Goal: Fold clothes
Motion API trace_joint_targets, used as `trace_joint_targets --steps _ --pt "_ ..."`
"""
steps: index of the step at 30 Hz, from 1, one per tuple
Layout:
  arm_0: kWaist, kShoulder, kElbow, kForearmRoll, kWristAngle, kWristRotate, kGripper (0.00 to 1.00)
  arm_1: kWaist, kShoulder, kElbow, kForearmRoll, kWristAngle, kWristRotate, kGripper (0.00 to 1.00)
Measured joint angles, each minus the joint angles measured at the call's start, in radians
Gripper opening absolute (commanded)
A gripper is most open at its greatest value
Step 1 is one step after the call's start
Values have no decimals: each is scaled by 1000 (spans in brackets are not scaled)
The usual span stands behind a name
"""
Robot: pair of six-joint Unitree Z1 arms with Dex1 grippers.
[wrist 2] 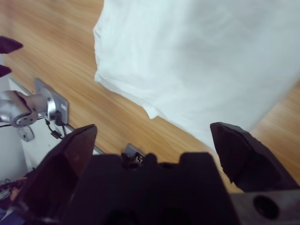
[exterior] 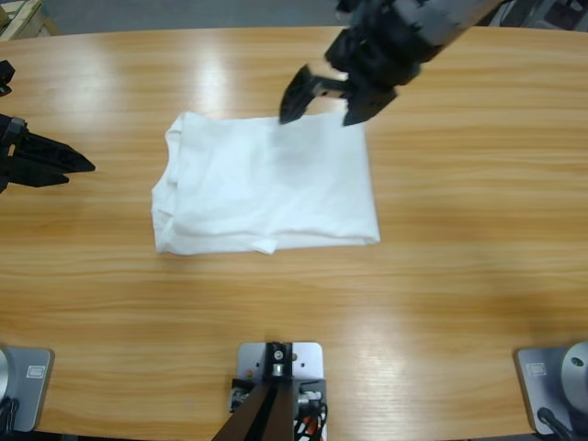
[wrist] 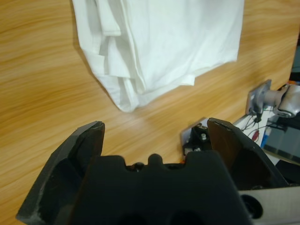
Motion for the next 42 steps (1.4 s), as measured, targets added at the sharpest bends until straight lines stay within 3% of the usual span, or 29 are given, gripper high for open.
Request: trace_joint_targets --steps 5,14,23,28,35,42 --pt "-19 15 0 0 -3 2 862 -55 -146 201 -137 32 8 996" --pt "-38 18 0 -1 -3 2 862 -127 -262 520 -490 223 39 991" --pt "-55 16 0 -1 1 -10 862 -316 -248 632 -567 351 -111 974" --pt "-72 16 -1 -1 11 -18 862 -436 -199 676 -569 370 -172 973" --pt "-117 18 -33 -1 47 -43 862 -438 -66 695 -634 365 -196 910" --pt "-135 18 -33 1 68 -71 862 -411 8 745 -723 365 -201 908"
